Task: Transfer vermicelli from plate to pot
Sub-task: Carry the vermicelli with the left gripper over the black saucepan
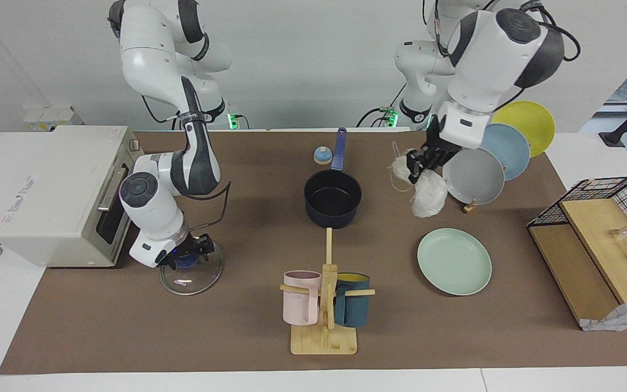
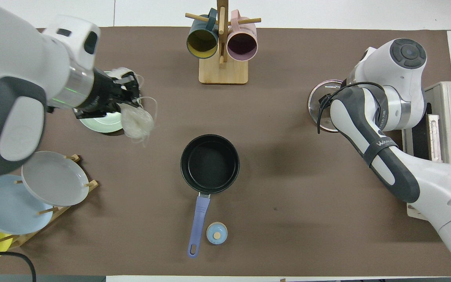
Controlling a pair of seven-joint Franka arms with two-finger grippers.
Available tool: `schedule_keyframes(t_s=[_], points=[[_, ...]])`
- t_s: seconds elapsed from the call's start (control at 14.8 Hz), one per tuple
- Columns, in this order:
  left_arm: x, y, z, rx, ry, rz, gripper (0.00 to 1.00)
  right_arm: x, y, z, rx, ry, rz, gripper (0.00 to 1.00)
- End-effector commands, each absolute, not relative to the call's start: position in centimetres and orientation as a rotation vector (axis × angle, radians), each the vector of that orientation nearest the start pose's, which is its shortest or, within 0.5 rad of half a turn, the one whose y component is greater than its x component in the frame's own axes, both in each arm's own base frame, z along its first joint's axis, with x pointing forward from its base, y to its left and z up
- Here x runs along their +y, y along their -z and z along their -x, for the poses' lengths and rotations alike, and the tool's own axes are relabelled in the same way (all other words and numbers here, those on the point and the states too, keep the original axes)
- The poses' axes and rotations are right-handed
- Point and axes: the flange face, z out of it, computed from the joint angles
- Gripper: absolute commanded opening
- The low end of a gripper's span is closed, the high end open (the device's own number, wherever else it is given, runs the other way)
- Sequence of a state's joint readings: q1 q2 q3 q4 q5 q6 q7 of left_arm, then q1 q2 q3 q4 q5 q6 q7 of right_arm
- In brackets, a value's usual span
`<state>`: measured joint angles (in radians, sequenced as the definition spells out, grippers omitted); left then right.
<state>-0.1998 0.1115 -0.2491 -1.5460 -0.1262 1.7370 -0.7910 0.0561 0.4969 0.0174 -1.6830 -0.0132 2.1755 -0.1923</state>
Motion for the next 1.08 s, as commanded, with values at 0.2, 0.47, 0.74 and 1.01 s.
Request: schedule_keyframes(t_s=[0.2,0.47,0.74,1.01], points=[[-32.2,-49.2,-46.3,-0.538,0.027,3.276,0.0,4.6,-31.6,-66.5,-0.404,-0.024,3.094,0.73],[-35.2,-44.7,-44.9,-0.476,-0.013,3.283,0.0,4.5,-31.7,-66.5,-0.442,-0.021,3.088,0.64],[-36.4,-42.2,-44.0,-0.439,-0.038,3.28,0.0,4.6,-31.7,-66.5,-0.457,-0.021,3.086,0.58],[-36.6,-39.6,-43.7,-0.473,-0.007,3.296,0.0,4.6,-32.3,-66.7,-0.457,-0.043,3.085,0.58]])
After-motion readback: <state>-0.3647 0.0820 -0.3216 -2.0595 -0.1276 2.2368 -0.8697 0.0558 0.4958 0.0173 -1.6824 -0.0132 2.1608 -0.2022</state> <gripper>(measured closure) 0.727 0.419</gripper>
